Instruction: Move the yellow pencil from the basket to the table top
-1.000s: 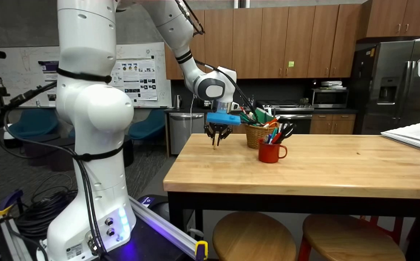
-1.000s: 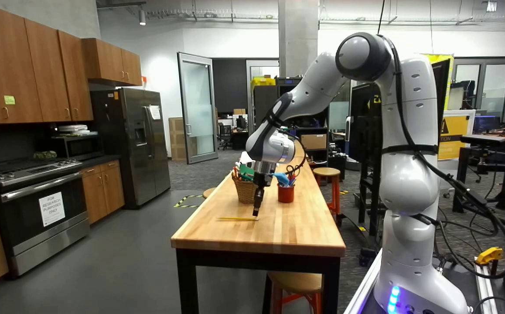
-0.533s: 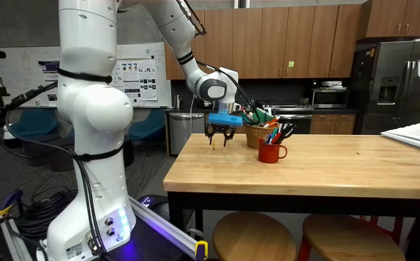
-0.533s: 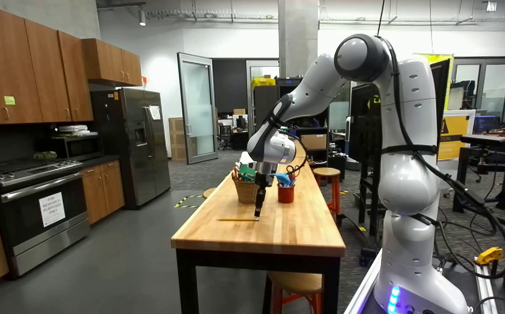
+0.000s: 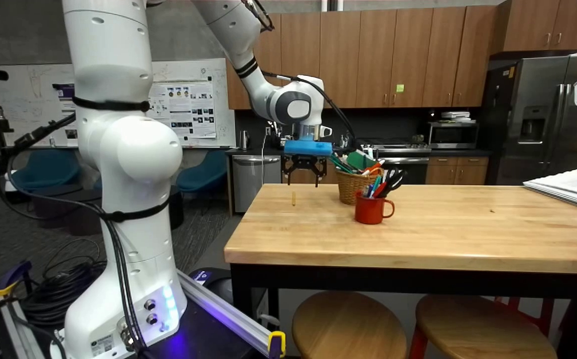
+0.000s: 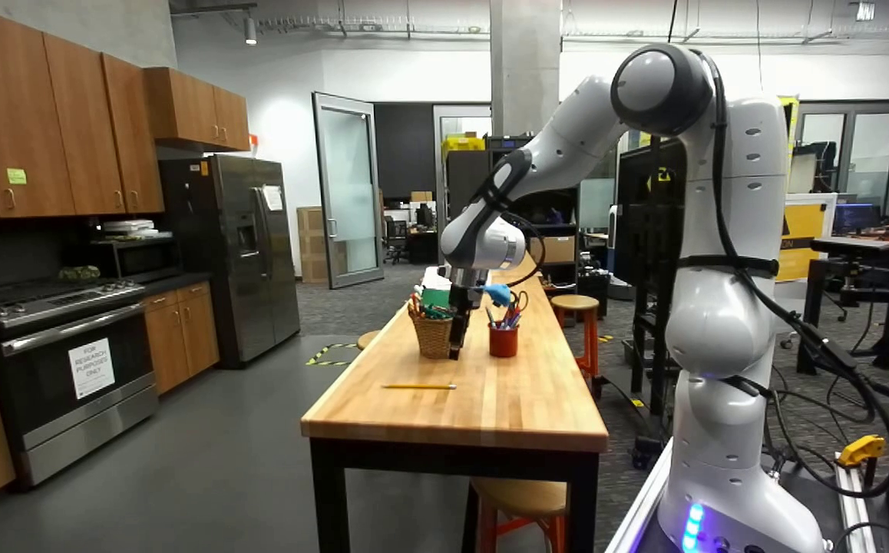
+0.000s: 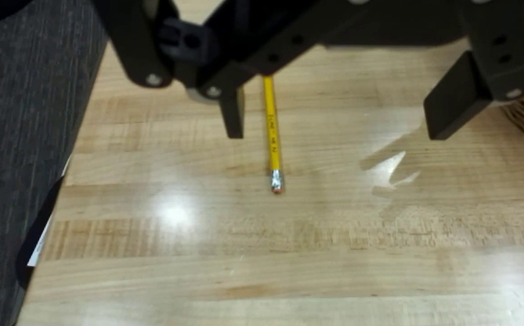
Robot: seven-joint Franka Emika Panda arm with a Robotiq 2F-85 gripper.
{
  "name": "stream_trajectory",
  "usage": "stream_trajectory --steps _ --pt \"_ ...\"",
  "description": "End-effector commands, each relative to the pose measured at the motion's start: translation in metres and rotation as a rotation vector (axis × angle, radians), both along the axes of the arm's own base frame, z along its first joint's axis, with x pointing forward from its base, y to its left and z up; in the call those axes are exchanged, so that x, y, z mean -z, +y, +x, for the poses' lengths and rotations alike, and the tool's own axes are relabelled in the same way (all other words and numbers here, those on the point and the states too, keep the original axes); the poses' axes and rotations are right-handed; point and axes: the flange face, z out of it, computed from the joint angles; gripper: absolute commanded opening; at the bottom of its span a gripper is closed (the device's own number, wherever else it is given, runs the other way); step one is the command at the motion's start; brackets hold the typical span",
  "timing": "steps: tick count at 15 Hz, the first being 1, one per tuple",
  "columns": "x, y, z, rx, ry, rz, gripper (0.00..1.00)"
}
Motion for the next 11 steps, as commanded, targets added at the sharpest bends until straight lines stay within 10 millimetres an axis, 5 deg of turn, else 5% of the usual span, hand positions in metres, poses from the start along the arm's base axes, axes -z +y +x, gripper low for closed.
stream_trajectory --steps 1,8,11 --pt "-0.028 0.002 -0.016 0.055 0.028 -0.029 1.0" --pt "-0.063 0.013 -0.03 0.219 0.099 -0.061 1.0" --pt "-0.053 0.011 -0.02 0.182 0.09 -0.056 1.0"
